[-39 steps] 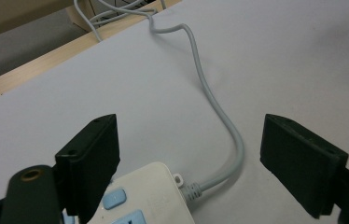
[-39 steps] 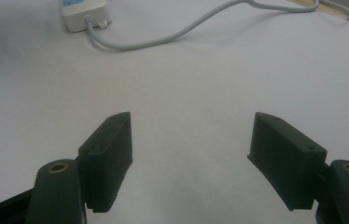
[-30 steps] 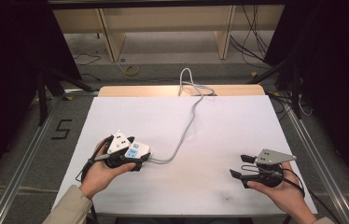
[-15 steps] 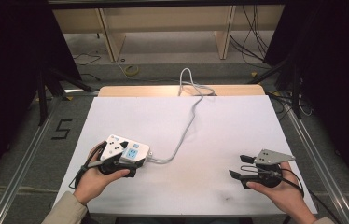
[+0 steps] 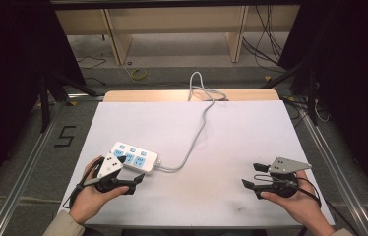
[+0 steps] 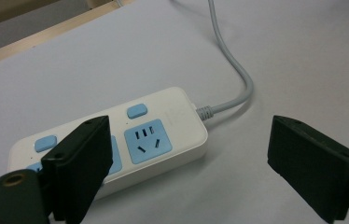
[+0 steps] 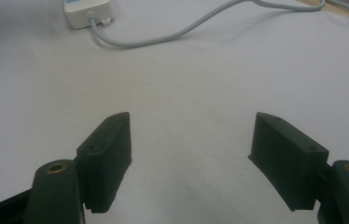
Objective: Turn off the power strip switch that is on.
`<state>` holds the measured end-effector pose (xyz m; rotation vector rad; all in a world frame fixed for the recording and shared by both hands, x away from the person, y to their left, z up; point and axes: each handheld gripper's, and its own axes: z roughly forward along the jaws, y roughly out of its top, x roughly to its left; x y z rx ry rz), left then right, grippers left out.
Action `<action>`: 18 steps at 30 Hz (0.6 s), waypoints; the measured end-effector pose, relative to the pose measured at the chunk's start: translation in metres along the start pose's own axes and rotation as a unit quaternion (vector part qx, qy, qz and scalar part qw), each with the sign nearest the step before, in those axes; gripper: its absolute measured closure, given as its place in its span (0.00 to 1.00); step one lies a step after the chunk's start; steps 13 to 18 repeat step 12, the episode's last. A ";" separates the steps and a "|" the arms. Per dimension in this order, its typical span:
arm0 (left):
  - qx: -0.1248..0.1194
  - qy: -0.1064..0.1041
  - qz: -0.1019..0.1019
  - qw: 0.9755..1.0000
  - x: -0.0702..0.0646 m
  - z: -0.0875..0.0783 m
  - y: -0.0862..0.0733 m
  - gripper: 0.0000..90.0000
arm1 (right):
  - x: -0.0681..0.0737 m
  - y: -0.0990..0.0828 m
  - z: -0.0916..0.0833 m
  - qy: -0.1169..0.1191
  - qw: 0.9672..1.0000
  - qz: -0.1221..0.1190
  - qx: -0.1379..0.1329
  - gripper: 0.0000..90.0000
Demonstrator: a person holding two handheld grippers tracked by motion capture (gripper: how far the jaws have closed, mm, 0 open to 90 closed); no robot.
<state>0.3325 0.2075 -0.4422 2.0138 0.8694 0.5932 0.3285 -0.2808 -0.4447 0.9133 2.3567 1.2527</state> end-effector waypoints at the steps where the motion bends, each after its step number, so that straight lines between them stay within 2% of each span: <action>1: 0.000 0.001 0.002 1.000 0.000 0.000 0.000 0.15 | 0.000 0.000 0.000 0.000 1.000 -0.001 -0.001 0.33; 18: 0.004 -0.004 0.011 1.000 -0.003 0.003 0.001 0.15 | -0.001 0.000 -0.001 -0.001 1.000 -0.001 -0.003 0.33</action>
